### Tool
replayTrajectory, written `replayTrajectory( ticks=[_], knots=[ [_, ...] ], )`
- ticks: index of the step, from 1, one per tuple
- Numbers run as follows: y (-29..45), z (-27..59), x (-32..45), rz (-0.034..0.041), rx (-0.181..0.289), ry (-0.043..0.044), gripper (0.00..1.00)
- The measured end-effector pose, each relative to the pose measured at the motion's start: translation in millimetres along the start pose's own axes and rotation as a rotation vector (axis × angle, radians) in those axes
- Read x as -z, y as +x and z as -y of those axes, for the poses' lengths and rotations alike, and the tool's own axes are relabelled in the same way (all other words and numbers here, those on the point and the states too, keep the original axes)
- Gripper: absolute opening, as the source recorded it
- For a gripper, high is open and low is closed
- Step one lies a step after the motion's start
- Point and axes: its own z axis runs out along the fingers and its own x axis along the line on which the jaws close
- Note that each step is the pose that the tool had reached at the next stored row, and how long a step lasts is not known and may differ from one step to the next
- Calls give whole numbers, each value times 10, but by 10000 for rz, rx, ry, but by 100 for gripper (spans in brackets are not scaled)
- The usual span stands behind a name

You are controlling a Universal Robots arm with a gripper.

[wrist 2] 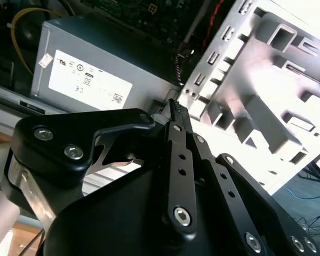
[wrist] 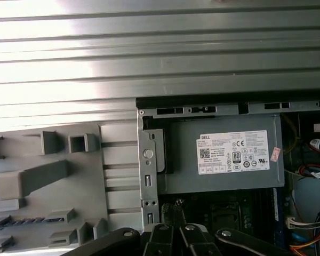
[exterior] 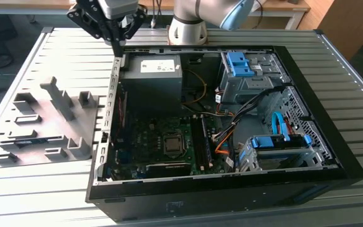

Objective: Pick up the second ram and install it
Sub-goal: 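Reach for the second ram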

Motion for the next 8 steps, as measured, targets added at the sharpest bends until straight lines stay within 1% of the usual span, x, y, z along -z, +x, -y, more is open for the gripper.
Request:
replayTrajectory(
  ticks=[8],
  knots=[
    [139,10,3,-1,0,1,10]
  ],
)
